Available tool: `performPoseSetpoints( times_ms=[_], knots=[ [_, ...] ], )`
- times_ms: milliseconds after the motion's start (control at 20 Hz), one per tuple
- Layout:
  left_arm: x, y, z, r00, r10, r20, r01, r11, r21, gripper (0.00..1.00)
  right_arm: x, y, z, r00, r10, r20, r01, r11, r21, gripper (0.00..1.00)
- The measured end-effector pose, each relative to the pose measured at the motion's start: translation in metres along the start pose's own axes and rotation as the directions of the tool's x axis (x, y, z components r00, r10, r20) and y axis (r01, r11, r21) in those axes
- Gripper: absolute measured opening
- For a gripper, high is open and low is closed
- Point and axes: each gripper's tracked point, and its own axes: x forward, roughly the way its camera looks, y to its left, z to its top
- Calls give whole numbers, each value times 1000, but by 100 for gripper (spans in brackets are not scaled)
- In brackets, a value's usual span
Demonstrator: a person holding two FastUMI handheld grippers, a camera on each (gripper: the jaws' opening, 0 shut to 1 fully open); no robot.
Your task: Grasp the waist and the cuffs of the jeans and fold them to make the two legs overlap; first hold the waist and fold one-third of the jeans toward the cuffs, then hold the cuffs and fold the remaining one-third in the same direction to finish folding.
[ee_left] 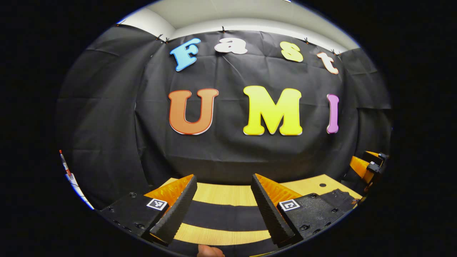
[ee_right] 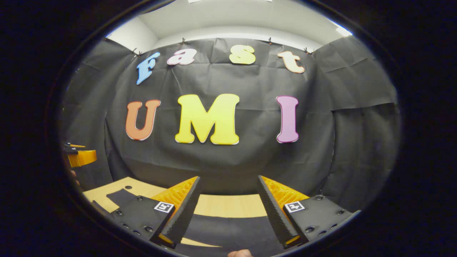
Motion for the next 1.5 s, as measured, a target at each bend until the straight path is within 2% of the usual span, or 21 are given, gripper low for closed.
performPoseSetpoints(
  times_ms=[200,300,450,550,650,700,800,900,1000,1050,1150,1250,1300,1350,1400,1500],
  knots=[
    [-1,23,24,998,45,36,-45,999,-1,100,7,-1,28,999,7,49,-7,1000,11,96],
    [-7,38,15,999,54,6,-54,998,-18,98,9,-4,21,1000,8,29,-8,1000,10,96],
    [-27,66,-37,985,58,-161,-82,986,-144,98,1,-19,-25,994,1,-108,0,1000,4,95],
    [-57,82,-82,947,63,-315,-150,954,-261,98,-12,-34,-64,974,-13,-227,15,1000,8,95],
    [-87,98,-129,889,44,-457,-251,880,-403,98,-27,-46,-97,944,-1,-330,12,999,33,98],
    [-105,108,-151,851,30,-524,-320,821,-472,99,-35,-55,-113,926,-4,-379,21,999,39,95],
    [-141,130,-189,768,17,-640,-485,669,-564,99,-51,-78,-138,881,-26,-472,65,996,65,96],
    [-170,154,-217,693,57,-719,-627,539,-562,98,-61,-100,-162,822,-39,-569,136,982,129,95],
    [-190,160,-234,641,31,-767,-700,433,-568,98,-68,-118,-184,745,-34,-667,220,955,197,95],
    [-197,159,-239,623,12,-782,-721,397,-568,98,-76,-125,-194,712,-24,-702,259,938,231,99],
    [-203,155,-254,565,-30,-824,-768,344,-540,98,-82,-149,-209,669,-31,-742,341,901,269,98],
    [-212,148,-270,517,-89,-851,-815,252,-522,98,-93,-170,-221,626,-39,-779,427,853,300,100],
    [-214,152,-274,508,-85,-857,-832,210,-514,98,-98,-180,-227,603,-35,-797,471,822,320,98],
    [-215,160,-278,502,-64,-862,-843,188,-505,98,-105,-189,-233,574,-29,-818,515,790,334,98],
    [-217,165,-281,499,-46,-866,-849,179,-498,98,-111,-199,-239,552,-26,-833,558,754,347,98],
    [-215,177,-292,489,-23,-872,-856,179,-485,98,-120,-218,-246,536,-38,-844,628,686,368,98]
  ],
)
